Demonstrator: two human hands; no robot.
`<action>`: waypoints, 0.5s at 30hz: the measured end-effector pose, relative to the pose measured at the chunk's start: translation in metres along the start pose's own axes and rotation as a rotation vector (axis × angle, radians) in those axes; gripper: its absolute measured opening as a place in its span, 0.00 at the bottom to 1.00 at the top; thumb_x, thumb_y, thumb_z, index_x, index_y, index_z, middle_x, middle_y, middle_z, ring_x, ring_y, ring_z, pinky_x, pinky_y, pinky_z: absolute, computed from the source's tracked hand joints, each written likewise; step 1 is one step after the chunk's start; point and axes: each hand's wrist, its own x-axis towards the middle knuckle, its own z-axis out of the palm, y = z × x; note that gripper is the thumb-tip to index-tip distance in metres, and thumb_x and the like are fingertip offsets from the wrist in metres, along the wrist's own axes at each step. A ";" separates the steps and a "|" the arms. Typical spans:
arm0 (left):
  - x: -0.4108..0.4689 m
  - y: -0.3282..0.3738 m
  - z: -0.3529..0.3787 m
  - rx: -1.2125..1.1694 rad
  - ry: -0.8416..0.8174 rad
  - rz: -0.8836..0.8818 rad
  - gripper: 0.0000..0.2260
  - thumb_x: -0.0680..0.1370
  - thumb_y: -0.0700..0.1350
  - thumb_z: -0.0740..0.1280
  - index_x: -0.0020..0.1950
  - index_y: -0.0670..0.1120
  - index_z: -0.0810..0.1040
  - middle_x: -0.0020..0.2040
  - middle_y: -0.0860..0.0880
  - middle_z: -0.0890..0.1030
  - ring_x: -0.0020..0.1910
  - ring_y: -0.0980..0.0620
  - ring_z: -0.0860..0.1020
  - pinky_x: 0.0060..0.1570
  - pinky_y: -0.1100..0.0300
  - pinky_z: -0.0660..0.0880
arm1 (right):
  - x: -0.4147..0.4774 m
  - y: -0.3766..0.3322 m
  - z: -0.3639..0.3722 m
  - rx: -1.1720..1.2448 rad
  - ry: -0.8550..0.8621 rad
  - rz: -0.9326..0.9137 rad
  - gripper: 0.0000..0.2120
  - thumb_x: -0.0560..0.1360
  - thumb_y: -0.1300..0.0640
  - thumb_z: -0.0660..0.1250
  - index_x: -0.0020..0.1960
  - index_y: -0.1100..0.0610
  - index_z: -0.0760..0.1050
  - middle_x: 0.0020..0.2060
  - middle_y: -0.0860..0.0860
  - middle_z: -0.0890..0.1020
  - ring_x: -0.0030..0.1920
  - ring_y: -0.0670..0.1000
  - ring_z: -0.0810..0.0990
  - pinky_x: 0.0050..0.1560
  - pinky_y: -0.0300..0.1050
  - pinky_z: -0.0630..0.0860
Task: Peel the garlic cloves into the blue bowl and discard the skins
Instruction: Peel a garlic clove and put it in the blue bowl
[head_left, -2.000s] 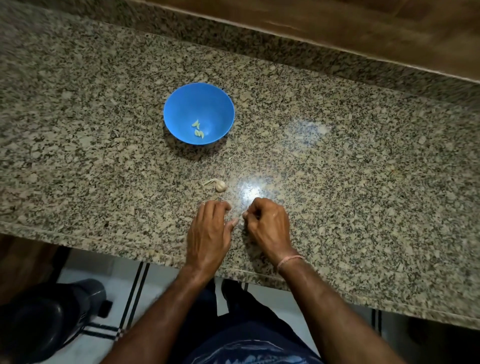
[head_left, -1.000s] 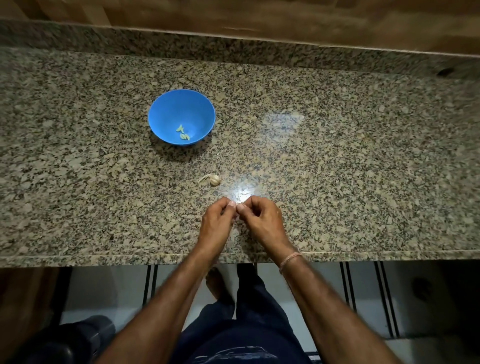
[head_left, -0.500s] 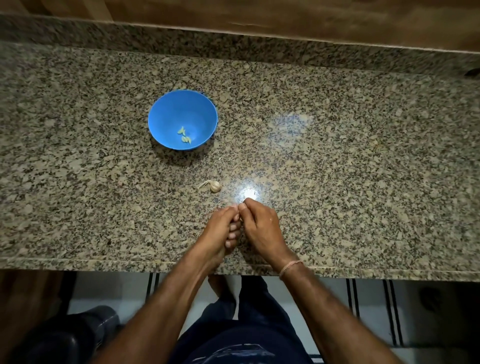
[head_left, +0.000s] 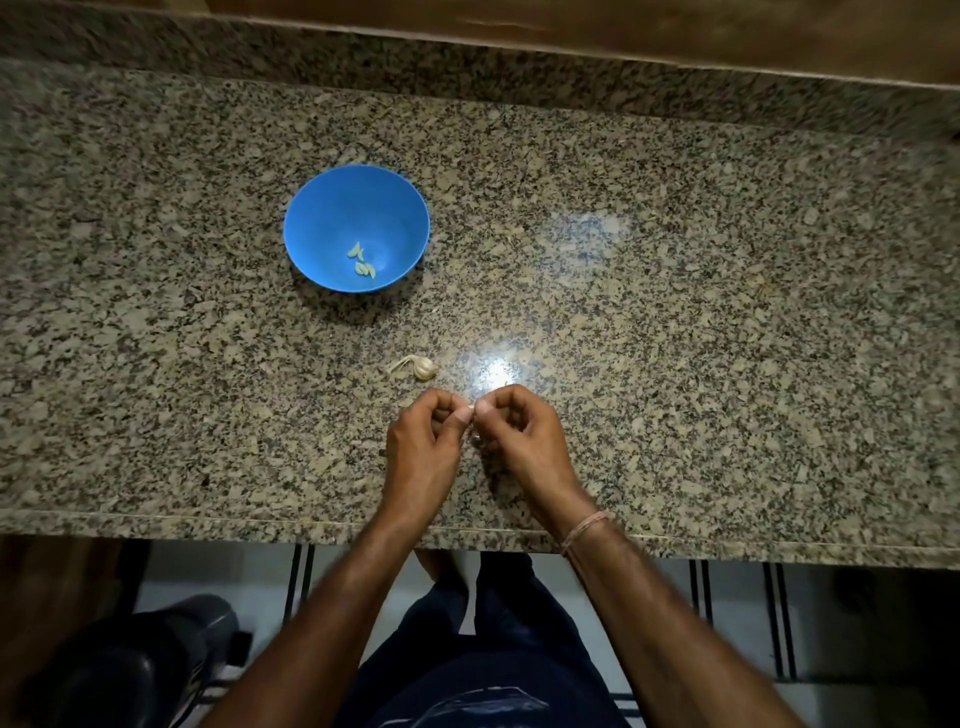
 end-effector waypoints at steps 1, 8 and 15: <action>-0.001 0.000 0.001 0.014 0.003 -0.002 0.04 0.83 0.47 0.68 0.55 0.48 0.80 0.47 0.54 0.82 0.46 0.61 0.80 0.39 0.74 0.74 | 0.001 0.001 -0.001 -0.007 0.015 -0.036 0.04 0.81 0.55 0.72 0.50 0.56 0.81 0.46 0.56 0.85 0.46 0.54 0.85 0.49 0.54 0.86; 0.000 -0.003 0.007 -0.113 -0.011 -0.076 0.05 0.84 0.48 0.66 0.55 0.49 0.80 0.50 0.51 0.84 0.51 0.54 0.83 0.50 0.58 0.80 | 0.003 0.004 0.000 0.033 0.030 -0.106 0.04 0.78 0.61 0.73 0.52 0.54 0.84 0.49 0.53 0.86 0.52 0.57 0.86 0.56 0.58 0.84; -0.002 -0.007 0.005 -0.062 -0.071 -0.036 0.05 0.85 0.48 0.63 0.56 0.50 0.78 0.51 0.51 0.82 0.50 0.54 0.81 0.47 0.59 0.79 | 0.004 0.005 -0.001 0.046 0.014 -0.107 0.04 0.78 0.64 0.73 0.52 0.59 0.83 0.48 0.54 0.87 0.52 0.56 0.86 0.57 0.55 0.85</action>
